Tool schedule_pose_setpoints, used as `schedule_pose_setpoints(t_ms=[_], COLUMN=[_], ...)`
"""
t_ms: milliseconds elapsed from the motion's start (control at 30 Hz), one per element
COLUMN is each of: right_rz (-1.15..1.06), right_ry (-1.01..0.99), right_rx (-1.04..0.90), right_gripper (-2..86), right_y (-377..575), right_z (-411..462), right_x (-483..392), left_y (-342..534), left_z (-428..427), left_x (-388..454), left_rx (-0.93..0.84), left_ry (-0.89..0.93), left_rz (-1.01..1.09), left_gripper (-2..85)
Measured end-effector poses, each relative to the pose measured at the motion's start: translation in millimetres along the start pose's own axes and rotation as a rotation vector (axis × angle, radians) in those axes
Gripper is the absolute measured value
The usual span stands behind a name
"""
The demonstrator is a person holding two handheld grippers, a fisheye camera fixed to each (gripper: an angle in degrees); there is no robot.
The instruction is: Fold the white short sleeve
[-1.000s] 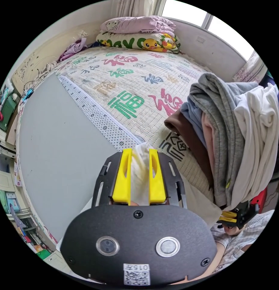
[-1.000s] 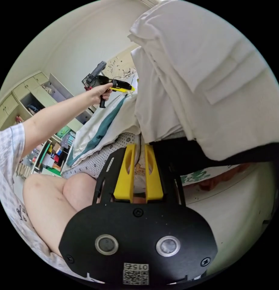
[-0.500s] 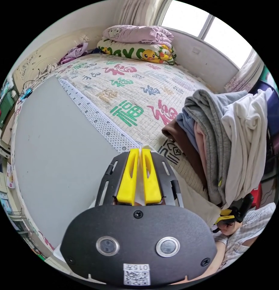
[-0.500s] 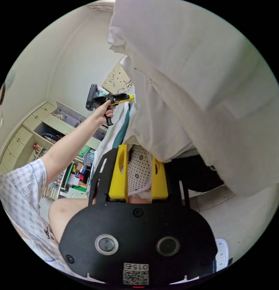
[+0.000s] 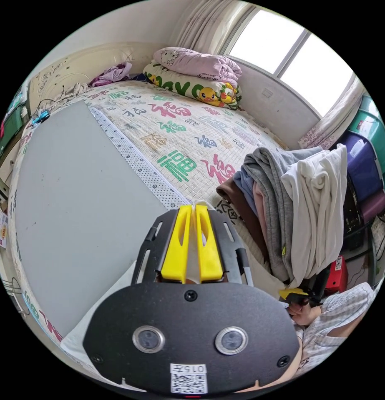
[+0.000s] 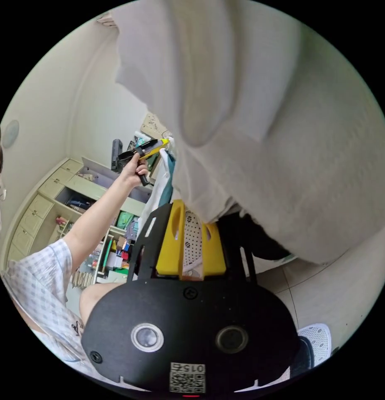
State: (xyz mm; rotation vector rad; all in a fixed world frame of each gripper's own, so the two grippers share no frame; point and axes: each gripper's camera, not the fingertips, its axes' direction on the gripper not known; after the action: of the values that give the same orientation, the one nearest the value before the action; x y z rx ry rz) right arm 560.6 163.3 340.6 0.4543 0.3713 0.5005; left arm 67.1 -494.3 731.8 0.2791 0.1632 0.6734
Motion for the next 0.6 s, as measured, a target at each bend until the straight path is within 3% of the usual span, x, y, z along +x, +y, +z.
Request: schedule_pose_setpoints(t_ms=[267,600], right_rz=[-0.002,-0.200], right_ry=[0.018,0.052], right_rx=[0.038,0.166], right_gripper=[-0.3,-0.4], right_y=[12.5,23.6], right_z=[5.3,-21.6], right_x=[-5.6,-52.4], left_y=[10.6,16.0], left_z=[-40.0,-122.2], left_x=[-4.7,-2.2], left_rx=[0.080,0.229], left_ry=[0.017,0.138], left_rz=[-0.011,0.027], left_gripper=[0.3,0.1])
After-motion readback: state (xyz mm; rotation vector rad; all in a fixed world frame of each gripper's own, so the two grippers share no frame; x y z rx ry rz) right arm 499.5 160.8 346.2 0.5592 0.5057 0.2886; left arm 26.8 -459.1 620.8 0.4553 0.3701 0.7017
